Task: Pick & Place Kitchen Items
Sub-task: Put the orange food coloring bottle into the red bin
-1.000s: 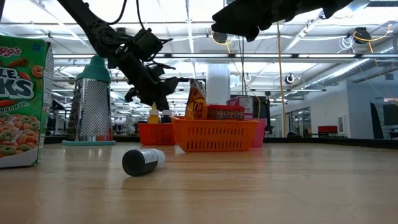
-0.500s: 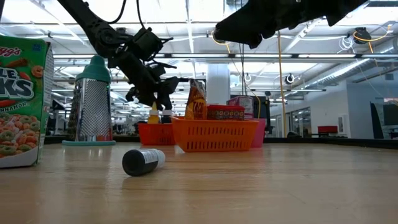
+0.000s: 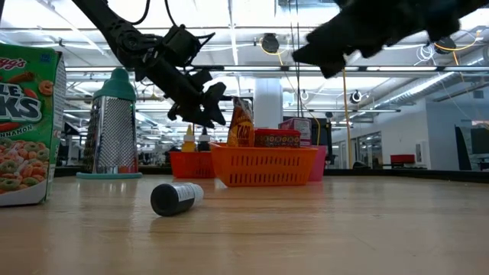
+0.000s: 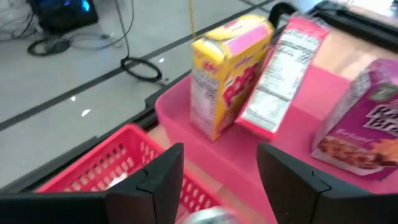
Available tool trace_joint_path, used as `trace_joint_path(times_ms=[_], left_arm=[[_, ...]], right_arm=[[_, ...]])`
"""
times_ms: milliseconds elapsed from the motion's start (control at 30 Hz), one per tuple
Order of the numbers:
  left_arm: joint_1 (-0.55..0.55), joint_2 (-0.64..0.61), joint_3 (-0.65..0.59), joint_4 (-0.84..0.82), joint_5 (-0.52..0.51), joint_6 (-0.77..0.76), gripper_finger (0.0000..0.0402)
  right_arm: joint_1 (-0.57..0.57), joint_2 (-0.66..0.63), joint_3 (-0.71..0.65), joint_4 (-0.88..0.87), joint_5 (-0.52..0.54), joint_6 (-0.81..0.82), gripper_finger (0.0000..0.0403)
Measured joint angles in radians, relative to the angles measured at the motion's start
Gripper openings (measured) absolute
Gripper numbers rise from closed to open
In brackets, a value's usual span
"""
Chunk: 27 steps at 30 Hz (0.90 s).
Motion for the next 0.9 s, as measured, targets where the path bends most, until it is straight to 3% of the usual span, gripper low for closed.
trace_joint_path(times_ms=[300, 433, 733, 900], left_arm=[[-0.006, 0.000, 0.000, 0.011, -0.001, 0.012, 0.0194], [-0.006, 0.000, 0.000, 0.011, -0.001, 0.011, 0.0199], [-0.006, 0.000, 0.000, 0.012, -0.001, 0.011, 0.0201], [-0.006, 0.000, 0.000, 0.012, -0.001, 0.010, 0.0194]], right_arm=[[0.190, 0.047, -0.043, 0.070, 0.008, 0.039, 0.0171], [0.267, 0.134, -0.042, 0.145, 0.079, 0.079, 0.0171], [0.386, 0.291, -0.042, 0.365, 0.088, 0.172, 0.0171], [0.439, 0.363, -0.042, 0.442, 0.153, 0.189, 0.0171]])
